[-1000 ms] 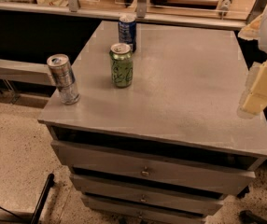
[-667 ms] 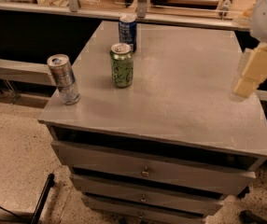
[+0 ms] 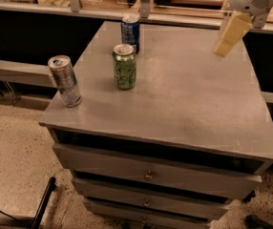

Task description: Move pepsi can near redbull can

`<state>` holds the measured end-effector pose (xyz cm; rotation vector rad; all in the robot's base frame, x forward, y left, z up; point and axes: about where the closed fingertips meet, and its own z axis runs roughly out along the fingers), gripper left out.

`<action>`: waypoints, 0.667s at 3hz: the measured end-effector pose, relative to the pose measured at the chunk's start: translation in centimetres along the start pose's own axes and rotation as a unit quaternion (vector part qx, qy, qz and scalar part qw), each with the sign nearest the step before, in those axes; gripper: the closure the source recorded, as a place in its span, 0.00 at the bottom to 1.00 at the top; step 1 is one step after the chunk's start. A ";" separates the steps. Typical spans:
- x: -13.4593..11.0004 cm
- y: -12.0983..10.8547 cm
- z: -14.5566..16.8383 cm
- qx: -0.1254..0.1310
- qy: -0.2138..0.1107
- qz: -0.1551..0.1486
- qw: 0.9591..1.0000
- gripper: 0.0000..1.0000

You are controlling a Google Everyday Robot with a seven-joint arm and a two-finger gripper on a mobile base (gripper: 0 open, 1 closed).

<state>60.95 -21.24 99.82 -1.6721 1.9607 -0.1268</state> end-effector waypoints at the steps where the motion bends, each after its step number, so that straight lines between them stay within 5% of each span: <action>1: -1.9 -5.0 4.7 0.006 -0.066 0.010 0.998 0.00; 2: -5.8 -8.5 9.3 0.002 -0.159 0.043 0.986 0.00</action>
Offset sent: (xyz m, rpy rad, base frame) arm 0.2185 0.0839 0.0600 0.6192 -0.2122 0.0774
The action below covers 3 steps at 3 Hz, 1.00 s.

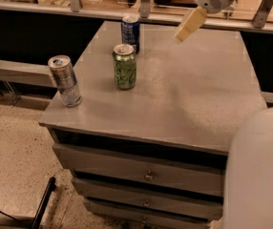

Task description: Move pepsi can near redbull can

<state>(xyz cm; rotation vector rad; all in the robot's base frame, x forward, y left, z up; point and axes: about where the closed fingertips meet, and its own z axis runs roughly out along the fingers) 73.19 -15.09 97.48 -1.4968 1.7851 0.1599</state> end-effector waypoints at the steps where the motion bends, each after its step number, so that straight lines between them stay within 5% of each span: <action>1: -5.3 -2.8 3.9 0.010 -0.100 0.040 0.994 0.00; 2: -9.5 -4.4 7.5 0.013 -0.161 0.085 0.983 0.00; 3: -11.1 -6.0 10.5 0.031 -0.177 0.138 0.974 0.00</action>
Offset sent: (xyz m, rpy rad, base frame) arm 0.1279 0.1538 0.0488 0.5610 -0.0099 -0.0515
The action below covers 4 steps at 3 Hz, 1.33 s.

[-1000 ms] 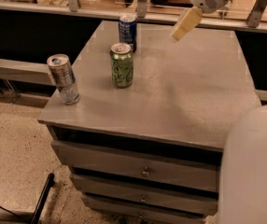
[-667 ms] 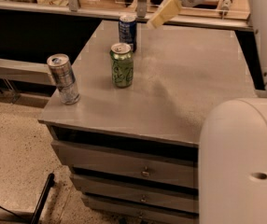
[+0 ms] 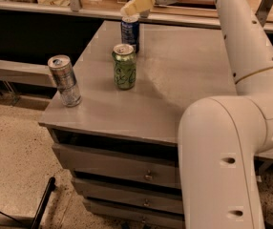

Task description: Move pepsi can near redbull can

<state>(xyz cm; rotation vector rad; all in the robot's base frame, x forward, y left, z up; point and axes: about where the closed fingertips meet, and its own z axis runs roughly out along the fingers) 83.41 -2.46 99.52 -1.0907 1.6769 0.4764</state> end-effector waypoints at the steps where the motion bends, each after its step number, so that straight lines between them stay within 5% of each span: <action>1: 1.9 -0.7 2.4 0.018 0.011 0.047 0.999 0.00; 3: 6.8 1.3 3.1 0.009 0.050 0.094 0.994 0.00; 4: 7.7 2.0 3.9 0.001 0.058 0.098 0.994 0.18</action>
Offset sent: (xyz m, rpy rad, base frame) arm -0.0054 0.0041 -0.0949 0.0110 0.2153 -0.1548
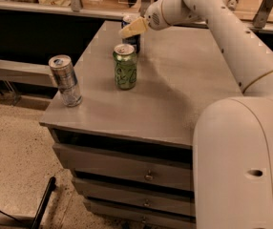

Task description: Move pepsi can near redbull can

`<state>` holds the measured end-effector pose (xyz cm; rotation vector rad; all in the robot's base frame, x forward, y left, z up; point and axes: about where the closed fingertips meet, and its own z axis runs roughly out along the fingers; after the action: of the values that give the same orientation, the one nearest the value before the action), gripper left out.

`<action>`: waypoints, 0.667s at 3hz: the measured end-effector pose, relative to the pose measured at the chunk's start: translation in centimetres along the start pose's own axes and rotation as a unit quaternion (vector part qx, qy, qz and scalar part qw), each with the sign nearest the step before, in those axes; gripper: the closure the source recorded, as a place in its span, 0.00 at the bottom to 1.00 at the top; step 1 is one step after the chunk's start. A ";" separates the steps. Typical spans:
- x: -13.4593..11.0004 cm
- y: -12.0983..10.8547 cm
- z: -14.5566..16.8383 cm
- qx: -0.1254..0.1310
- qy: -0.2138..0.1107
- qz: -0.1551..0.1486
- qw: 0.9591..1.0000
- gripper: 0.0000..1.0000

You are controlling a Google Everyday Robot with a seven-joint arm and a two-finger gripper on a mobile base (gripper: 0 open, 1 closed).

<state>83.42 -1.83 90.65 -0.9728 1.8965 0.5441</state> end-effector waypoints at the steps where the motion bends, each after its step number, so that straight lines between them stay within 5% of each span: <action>1: 0.1 0.2 0.4 -0.003 0.001 0.000 1.000 0.41; 2: 0.3 0.3 0.7 -0.005 0.002 0.001 1.000 0.64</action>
Offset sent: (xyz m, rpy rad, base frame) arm 0.0002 0.0027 -0.0024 -0.0001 0.0035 0.0036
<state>83.46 -1.29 90.09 -0.9792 1.9008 0.5528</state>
